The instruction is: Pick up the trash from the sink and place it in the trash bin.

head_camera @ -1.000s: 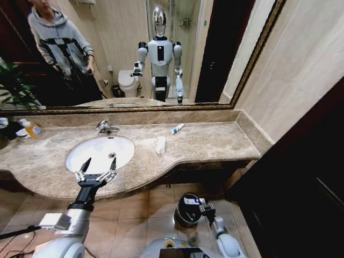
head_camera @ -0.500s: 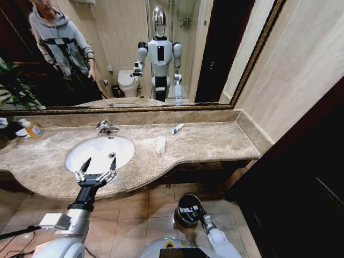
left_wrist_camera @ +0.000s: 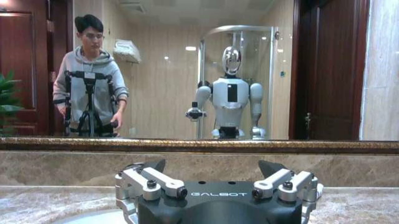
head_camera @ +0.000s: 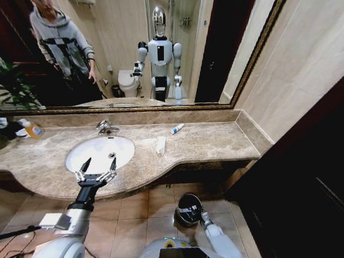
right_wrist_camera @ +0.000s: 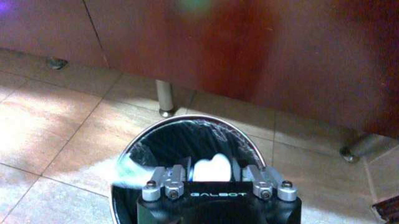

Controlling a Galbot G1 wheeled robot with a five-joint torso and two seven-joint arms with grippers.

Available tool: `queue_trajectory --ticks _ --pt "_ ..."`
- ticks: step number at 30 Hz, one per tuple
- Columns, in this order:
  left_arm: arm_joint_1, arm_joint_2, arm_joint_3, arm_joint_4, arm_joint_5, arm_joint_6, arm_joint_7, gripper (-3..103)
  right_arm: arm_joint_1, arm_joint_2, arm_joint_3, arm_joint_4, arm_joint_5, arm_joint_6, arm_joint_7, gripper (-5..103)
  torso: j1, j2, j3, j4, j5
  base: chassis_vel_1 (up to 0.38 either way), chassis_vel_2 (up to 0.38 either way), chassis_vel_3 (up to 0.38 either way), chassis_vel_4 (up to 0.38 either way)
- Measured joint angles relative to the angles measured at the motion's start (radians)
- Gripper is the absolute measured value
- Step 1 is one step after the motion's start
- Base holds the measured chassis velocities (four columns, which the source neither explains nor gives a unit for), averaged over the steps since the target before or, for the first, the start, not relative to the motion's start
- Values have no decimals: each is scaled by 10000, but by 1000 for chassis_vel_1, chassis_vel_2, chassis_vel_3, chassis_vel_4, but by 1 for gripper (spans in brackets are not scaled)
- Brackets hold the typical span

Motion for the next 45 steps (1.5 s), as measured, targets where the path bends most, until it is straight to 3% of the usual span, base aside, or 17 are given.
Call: queue_trajectory --ticks 1,4,6,9,12,13,15,16,20,22,26,27,32,34,36,38,45 --pt "0 0 0 0 0 0 0 100 0 0 0 0 0 0 0 46 0 0 0 0 0 0 0 0 0" --pt "0 0 0 0 0 0 0 100 -51 -43 -1 52 1 -5 35 62 0 0 0 0 0 0 0 0 0" --pt "0 0 0 0 0 0 0 100 -68 -52 -1 72 4 -5 41 62 0 0 0 0 0 0 0 0 0" --pt "0 0 0 0 0 0 0 100 -140 -67 -1 135 21 4 120 79 0 0 0 0 0 0 0 0 0" --pt "0 0 0 0 0 0 0 100 -170 -66 3 164 21 18 205 84 0 0 0 0 0 0 0 0 0" --pt "0 0 0 0 0 0 0 100 -221 -64 8 235 21 23 283 94 0 0 0 0 0 0 0 0 0" --pt "0 0 0 0 0 0 0 100 -254 -64 10 293 21 23 309 94 0 0 0 0 0 0 0 0 0" --pt "0 0 0 0 0 0 0 100 -310 -66 16 395 21 23 328 99 0 0 0 0 0 0 0 0 0" --pt "0 0 0 0 0 0 0 100 -693 -99 113 1216 -11 -80 406 100 0 0 0 0 4 0 0 0 0" --pt "0 0 -1 0 0 0 0 100 -1393 -296 155 2691 353 -552 345 100 0 0 -1 3 1 0 0 0 0" --pt "0 0 0 0 0 0 0 100 -2175 -514 154 4050 1111 -856 304 100 0 0 0 -2 -1 0 0 0 0" --pt "0 0 0 0 0 0 0 100 -3083 -637 460 5560 1429 -689 521 100 -2 1 -2 0 2 0 0 0 0" --pt "0 0 0 0 0 0 0 100 -4221 -746 802 7288 1946 -482 853 100 -1 0 -2 1 1 0 0 0 0" --pt "0 0 0 1 0 0 0 100 -5676 -819 943 9674 3068 -678 864 100 -3 1 -1 -1 1 0 0 0 0" --pt "0 0 -1 0 0 0 0 100 -5887 -799 983 10108 3208 -709 866 100 -2 1 -1 -1 3 0 0 0 0" --pt "0 0 0 0 0 0 0 100 -6564 -643 1216 11865 3763 -875 852 100 -2 1 -2 0 1 0 0 0 0" --pt "0 0 0 0 0 0 0 100 -7008 -544 1426 14726 4135 -1222 694 100 -2 1 -1 0 -1 0 0 0 0"
